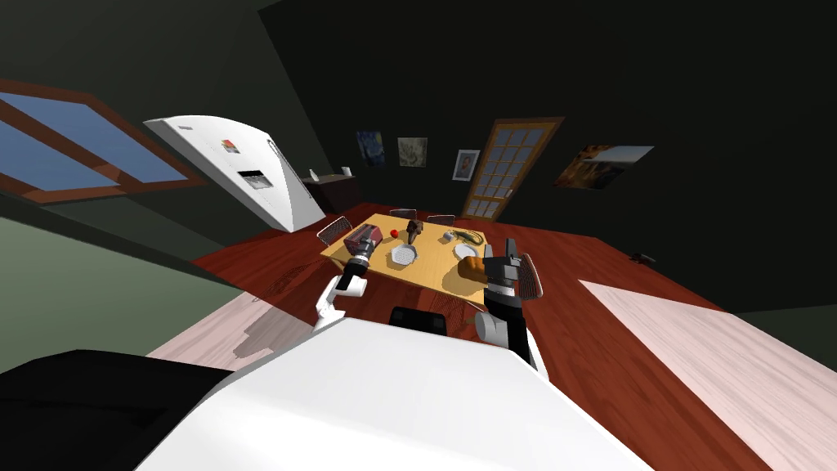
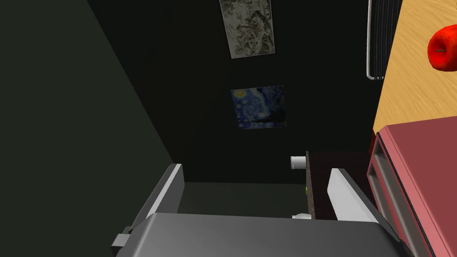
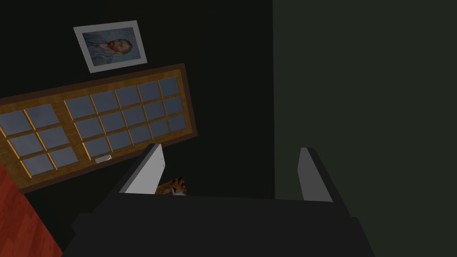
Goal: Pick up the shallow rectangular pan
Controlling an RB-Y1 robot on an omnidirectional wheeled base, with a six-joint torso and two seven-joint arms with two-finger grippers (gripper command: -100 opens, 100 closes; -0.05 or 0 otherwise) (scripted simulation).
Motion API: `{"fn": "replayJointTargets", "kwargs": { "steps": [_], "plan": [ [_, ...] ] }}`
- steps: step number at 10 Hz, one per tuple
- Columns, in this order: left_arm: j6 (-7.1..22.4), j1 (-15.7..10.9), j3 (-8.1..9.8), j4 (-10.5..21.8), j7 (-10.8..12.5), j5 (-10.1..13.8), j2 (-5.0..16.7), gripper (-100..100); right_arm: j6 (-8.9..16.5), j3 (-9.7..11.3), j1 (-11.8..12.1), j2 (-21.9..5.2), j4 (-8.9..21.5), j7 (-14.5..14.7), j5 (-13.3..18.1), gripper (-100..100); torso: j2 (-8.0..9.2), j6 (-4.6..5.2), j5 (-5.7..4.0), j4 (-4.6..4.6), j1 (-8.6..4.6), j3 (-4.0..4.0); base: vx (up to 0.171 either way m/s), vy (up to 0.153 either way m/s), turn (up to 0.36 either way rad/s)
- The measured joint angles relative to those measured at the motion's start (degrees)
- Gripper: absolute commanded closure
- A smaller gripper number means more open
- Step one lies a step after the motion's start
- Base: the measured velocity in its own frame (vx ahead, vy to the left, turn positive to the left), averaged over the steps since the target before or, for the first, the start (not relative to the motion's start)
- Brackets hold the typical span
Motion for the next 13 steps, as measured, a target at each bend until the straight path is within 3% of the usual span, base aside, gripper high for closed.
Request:
{"fn": "replayJointTargets", "kwargs": {
  "steps": [7,9,13],
  "plan": [
    [9.4,-7.5,1.80,11.9,-1.4,-0.9,-0.7,-100,0.0,0.0,0.0,0.0,0.0,0.0,0.0,0,0.01,-0.01,-0.01,0.00,-0.02,0.00,0.007,-0.033,-0.057],
    [12.0,-8.2,2.02,13.6,-1.5,-1.0,-0.8,-100,0.0,0.0,0.0,0.0,0.0,0.0,0.0,0,0.03,-0.01,0.00,0.01,0.00,0.02,0.003,-0.020,-0.038],
    [15.4,-12.3,3.01,20.4,-2.0,-1.2,-0.8,-100,0.0,0.0,0.0,0.0,0.0,0.0,0.0,0,0.02,-0.01,0.00,0.00,0.02,0.01,0.004,-0.025,-0.056]
  ]
}}
